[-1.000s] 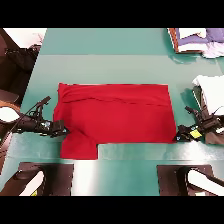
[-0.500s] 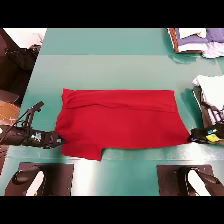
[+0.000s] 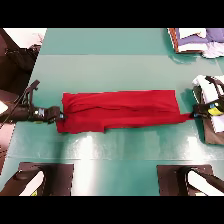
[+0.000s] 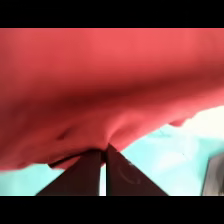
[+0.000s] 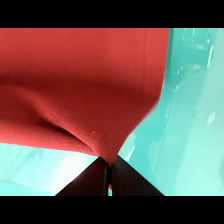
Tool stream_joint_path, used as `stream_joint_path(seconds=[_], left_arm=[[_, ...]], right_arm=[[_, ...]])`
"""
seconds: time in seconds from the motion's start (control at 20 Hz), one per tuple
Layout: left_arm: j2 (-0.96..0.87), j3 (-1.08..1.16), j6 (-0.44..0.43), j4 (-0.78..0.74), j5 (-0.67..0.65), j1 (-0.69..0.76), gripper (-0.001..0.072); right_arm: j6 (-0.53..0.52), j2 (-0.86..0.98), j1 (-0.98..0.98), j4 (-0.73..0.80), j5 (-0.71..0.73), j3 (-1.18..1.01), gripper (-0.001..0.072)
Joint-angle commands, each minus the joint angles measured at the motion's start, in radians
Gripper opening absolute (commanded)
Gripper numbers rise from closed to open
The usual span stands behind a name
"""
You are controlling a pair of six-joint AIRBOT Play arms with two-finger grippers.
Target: Fold the shirts.
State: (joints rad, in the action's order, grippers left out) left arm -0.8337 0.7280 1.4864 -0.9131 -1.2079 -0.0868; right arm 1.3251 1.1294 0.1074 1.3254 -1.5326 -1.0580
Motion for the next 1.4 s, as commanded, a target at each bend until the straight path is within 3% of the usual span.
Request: stream_joint_path(seconds=[0.0,0.3,0.55,0.6,0.65,0.7,0.75,0.9,0.95,1.0,1.05,1.1,1.35], left_arm=[[-0.216,0.095,-0.050,0.000,0.153,0.000,0.0025],[-0.455,0.242,-0.054,0.002,0.274,0.000,0.0026],[-0.488,0.272,-0.053,0.009,0.411,0.000,0.0037],[-0.488,0.271,-0.053,0.013,0.420,0.000,0.0293],[-0.488,0.272,-0.053,0.017,0.423,0.000,0.0550],[-0.487,0.272,-0.051,0.033,0.422,0.000,0.0578],[-0.484,0.275,-0.051,0.035,0.416,0.000,0.0527],[-0.470,0.317,-0.055,0.032,0.314,0.000,0.0527],[-0.464,0.324,-0.057,0.034,0.283,0.000,0.0466],[-0.460,0.325,-0.067,0.036,0.262,0.000,0.0246],[-0.460,0.325,-0.087,0.039,0.249,0.000,0.0092],[-0.460,0.325,-0.106,0.039,0.239,0.000,0.0026],[-0.461,0.325,-0.106,0.061,0.218,0.000,0.0026]], right_arm=[[0.003,0.201,-0.039,0.000,0.045,-0.135,0.0013],[0.002,0.438,-0.039,-0.173,0.051,-0.341,0.0015],[0.002,0.570,-0.039,-0.292,0.142,-0.469,0.0019],[0.002,0.586,-0.039,-0.325,0.170,-0.491,0.0116],[0.002,0.600,-0.030,-0.361,0.187,-0.512,0.0384],[-0.005,0.612,-0.023,-0.394,0.187,-0.534,0.0509],[-0.019,0.615,-0.012,-0.413,0.172,-0.549,0.0509],[-0.082,0.591,0.039,-0.414,0.056,-0.525,0.0509],[-0.101,0.575,0.066,-0.412,0.034,-0.486,0.0509],[-0.112,0.562,0.091,-0.408,0.029,-0.444,0.0509],[-0.132,0.552,0.122,-0.409,0.032,-0.399,0.0509],[-0.142,0.551,0.148,-0.410,0.038,-0.362,0.0509],[-0.183,0.626,0.216,-0.418,0.037,-0.287,0.0509]])
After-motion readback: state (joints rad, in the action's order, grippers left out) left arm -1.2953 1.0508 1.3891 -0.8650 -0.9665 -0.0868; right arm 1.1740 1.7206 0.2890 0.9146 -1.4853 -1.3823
